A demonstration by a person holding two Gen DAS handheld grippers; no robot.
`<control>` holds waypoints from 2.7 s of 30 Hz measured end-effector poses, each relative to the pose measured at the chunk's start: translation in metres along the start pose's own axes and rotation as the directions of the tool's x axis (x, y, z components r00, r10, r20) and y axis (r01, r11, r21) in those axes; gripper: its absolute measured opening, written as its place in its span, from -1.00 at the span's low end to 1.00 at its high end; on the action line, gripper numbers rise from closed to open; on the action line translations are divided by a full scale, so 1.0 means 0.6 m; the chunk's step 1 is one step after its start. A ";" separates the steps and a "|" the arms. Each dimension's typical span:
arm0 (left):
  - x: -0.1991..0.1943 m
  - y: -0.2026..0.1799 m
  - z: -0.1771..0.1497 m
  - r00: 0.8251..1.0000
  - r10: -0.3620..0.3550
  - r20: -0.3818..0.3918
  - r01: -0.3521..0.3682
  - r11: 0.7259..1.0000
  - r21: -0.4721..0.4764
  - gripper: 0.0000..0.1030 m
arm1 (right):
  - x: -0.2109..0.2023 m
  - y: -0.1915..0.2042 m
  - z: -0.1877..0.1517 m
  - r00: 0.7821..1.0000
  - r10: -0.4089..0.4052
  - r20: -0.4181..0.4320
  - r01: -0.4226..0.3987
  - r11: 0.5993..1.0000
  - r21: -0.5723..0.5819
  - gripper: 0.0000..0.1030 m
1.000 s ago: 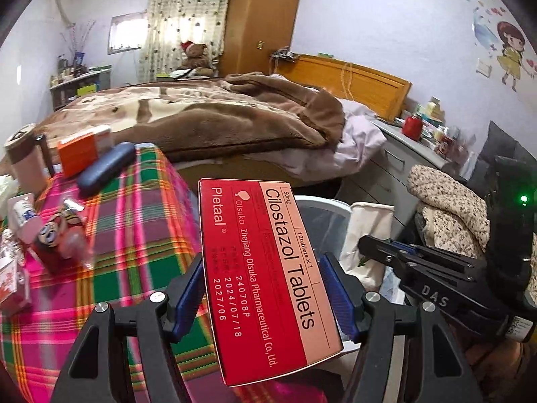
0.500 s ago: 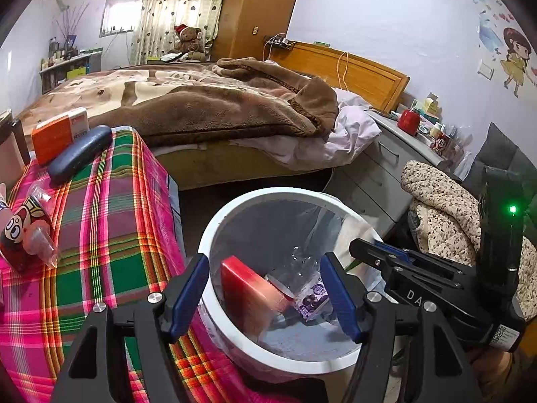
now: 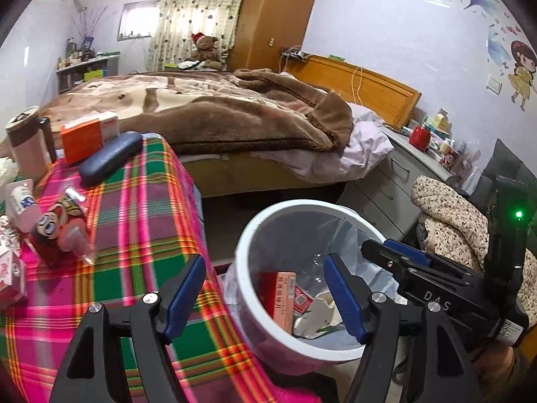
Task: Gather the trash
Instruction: 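Withdraw both tools from the bin back toward the table, then grasp the red cartoon can with the right tool while the left tool grasps the patterned paper cup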
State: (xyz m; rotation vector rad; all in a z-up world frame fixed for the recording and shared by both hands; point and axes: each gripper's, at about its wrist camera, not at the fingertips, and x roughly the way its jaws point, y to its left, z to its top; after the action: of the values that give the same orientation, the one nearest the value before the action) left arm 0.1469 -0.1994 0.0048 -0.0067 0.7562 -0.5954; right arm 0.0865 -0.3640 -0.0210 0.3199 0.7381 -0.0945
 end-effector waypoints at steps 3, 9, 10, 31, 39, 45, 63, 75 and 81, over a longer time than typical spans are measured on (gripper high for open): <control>-0.016 0.022 -0.003 1.000 0.029 0.006 -0.029 0.999 -0.015 0.41 | -0.007 0.020 0.003 1.000 0.018 0.019 -0.018 1.000 -0.019 -0.16; -0.050 0.072 -0.007 0.996 0.081 0.027 -0.080 0.995 -0.053 0.41 | -0.007 0.055 0.008 0.998 0.053 0.039 -0.051 0.997 -0.051 -0.16; -0.054 0.078 -0.007 0.996 0.089 0.030 -0.087 0.994 -0.059 0.41 | -0.008 0.061 0.008 0.997 0.059 0.041 -0.056 0.997 -0.055 -0.16; -0.157 0.317 -0.012 0.935 0.347 0.067 -0.321 0.913 -0.254 0.41 | 0.048 0.222 0.021 0.981 0.191 0.012 -0.187 0.971 -0.146 0.06; -0.164 0.404 -0.024 0.916 0.400 0.027 -0.375 0.879 -0.296 0.42 | 0.099 0.291 0.028 0.974 0.219 -0.065 -0.228 0.954 -0.193 0.06; -0.160 0.458 -0.036 0.915 0.404 0.000 -0.380 0.861 -0.338 0.42 | 0.142 0.333 0.032 0.955 0.266 -0.131 -0.286 0.945 -0.161 0.06; -0.093 0.552 -0.013 0.921 0.381 -0.081 -0.384 0.855 -0.348 0.42 | 0.238 0.417 0.040 0.920 0.295 -0.257 -0.335 0.933 -0.130 0.07; -0.043 0.583 -0.010 0.929 0.335 -0.159 -0.370 0.864 -0.341 0.42 | 0.261 0.443 0.034 0.907 0.298 -0.298 -0.359 0.917 -0.175 0.16; -0.039 0.601 -0.016 0.923 0.340 -0.179 -0.383 0.851 -0.359 0.42 | 0.274 0.445 0.020 0.877 0.308 -0.369 -0.380 0.915 -0.138 0.16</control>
State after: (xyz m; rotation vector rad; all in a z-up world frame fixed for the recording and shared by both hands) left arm 0.3098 0.1160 -0.0644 -0.1964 0.9457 -0.0756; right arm 0.2679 -0.1106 -0.0563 0.2667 1.0141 0.3879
